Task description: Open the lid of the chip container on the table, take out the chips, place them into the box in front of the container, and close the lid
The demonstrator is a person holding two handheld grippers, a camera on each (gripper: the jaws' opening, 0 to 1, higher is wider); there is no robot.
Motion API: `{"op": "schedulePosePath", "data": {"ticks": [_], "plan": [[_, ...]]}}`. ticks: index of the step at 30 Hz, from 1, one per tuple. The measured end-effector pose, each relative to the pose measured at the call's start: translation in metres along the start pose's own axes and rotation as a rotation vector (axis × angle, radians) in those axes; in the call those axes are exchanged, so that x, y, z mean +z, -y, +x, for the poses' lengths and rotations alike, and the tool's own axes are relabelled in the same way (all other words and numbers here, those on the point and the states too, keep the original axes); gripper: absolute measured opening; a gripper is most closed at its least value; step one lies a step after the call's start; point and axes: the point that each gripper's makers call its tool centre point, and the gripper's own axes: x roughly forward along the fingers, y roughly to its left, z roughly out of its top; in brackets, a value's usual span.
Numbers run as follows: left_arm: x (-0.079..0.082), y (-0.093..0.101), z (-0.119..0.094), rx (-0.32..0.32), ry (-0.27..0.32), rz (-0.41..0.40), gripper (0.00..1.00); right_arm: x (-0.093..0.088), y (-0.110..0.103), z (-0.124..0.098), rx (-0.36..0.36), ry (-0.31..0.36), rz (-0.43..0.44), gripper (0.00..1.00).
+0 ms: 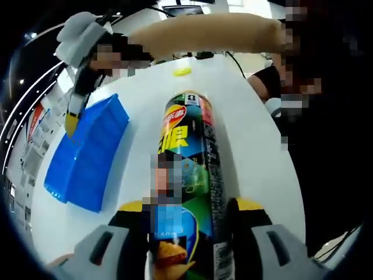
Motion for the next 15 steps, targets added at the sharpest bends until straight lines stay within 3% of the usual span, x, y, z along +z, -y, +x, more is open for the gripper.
{"op": "schedulePosePath", "data": {"ticks": [3,8,12,15], "plan": [[-0.001,0.000,0.000,0.000,0.001,0.000,0.57,0.020,0.008,-0.022,0.018,0.052,0.031,0.13],[-0.001,0.000,0.000,0.004,0.007,0.001,0.57,0.036,0.009,-0.073,0.081,0.150,0.117,0.15],[-0.001,-0.001,0.000,0.008,0.010,0.001,0.57,0.030,0.012,-0.110,0.154,0.195,0.233,0.16],[-0.001,0.000,0.000,0.010,0.011,0.001,0.57,0.007,0.013,-0.138,0.237,0.182,0.359,0.17]]}}
